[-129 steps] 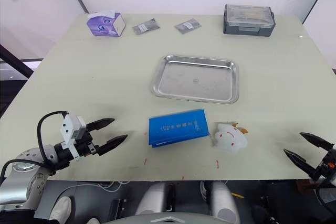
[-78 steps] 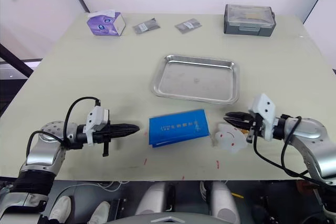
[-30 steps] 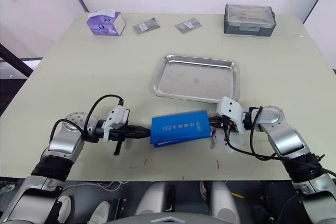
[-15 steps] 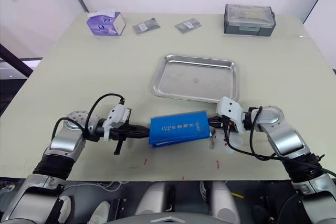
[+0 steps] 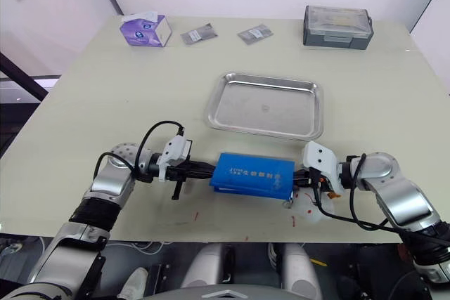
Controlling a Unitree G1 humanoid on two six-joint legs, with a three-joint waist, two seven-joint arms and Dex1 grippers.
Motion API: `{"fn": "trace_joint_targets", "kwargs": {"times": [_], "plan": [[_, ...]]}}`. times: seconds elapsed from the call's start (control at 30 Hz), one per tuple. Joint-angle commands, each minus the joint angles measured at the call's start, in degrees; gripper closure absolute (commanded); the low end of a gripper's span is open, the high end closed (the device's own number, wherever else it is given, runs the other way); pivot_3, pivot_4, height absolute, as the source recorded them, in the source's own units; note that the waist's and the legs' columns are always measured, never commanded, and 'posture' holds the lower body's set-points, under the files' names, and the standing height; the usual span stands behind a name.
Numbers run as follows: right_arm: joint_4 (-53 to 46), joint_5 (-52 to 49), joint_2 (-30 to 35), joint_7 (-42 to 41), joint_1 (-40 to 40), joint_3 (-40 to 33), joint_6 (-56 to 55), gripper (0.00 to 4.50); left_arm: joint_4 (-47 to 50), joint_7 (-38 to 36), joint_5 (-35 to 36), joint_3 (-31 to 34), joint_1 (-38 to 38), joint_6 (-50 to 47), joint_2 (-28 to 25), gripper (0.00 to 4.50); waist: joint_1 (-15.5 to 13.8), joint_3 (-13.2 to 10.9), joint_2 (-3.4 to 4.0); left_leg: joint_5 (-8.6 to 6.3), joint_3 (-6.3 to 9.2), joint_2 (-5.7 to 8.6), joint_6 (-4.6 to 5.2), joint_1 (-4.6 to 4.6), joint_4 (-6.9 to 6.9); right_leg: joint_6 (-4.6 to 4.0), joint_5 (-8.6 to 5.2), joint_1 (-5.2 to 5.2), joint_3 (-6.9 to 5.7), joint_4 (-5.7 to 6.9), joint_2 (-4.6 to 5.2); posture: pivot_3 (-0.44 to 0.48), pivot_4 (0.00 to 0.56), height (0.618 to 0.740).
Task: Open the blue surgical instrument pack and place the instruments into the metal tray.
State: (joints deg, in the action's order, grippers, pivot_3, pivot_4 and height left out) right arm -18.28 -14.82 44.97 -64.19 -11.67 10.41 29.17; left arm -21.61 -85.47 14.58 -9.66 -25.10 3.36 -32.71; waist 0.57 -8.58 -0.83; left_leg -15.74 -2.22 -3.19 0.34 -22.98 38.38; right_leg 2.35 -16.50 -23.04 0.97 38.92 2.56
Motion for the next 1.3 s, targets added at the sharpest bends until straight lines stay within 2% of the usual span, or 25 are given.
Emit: {"fn": "trace_joint_targets", "kwargs": {"times": [0.03,0.3,0.67,0.77,1.3], "plan": [[-4.34,-2.04,0.75,0.58,1.52,-1.61,0.72,4.44,0.1,-1.4,-0.22,-1.38,-1.79,2.05,1.38,4.5,0.15,0.0,0.0,0.0,0.04,0.0,0.0,0.0,0.0,0.0,0.0,0.0,-0.01,0.01,-0.02,0.0,0.15,0.738],[-2.72,-0.43,-0.2,3.21,0.64,-1.73,-1.15,4.44,-1.39,-3.18,-0.69,-1.94,-3.14,3.02,2.44,4.5,0.06,0.0,0.0,0.0,0.05,0.0,0.0,-0.01,0.0,0.0,0.0,0.0,-0.02,0.0,-0.02,0.0,0.15,0.738],[0.62,1.14,-3.36,2.28,-5.05,2.34,-2.35,4.44,1.44,-2.58,0.07,-0.6,-1.02,1.84,0.03,4.5,0.41,0.0,0.0,0.0,0.06,0.0,0.0,0.01,0.01,0.0,0.0,0.0,0.0,0.01,-0.04,0.0,0.15,0.738],[0.88,1.54,-2.8,1.14,-5.74,3.26,-1.89,4.44,0.73,-1.63,-0.01,0.27,-0.48,1.86,-0.94,4.5,0.33,0.0,0.0,0.0,0.16,-0.01,0.0,0.05,0.0,-0.01,0.0,0.0,0.04,0.04,-0.11,0.0,0.15,0.738],[1.98,1.62,1.62,2.0,-1.76,-1.88,-4.15,4.44,1.54,-0.78,0.66,1.1,0.5,1.61,-1.14,4.5,0.15,0.0,0.0,0.0,0.17,-0.01,0.0,0.01,0.01,-0.01,0.0,0.0,0.02,0.02,-0.1,0.0,0.15,0.738]]}}
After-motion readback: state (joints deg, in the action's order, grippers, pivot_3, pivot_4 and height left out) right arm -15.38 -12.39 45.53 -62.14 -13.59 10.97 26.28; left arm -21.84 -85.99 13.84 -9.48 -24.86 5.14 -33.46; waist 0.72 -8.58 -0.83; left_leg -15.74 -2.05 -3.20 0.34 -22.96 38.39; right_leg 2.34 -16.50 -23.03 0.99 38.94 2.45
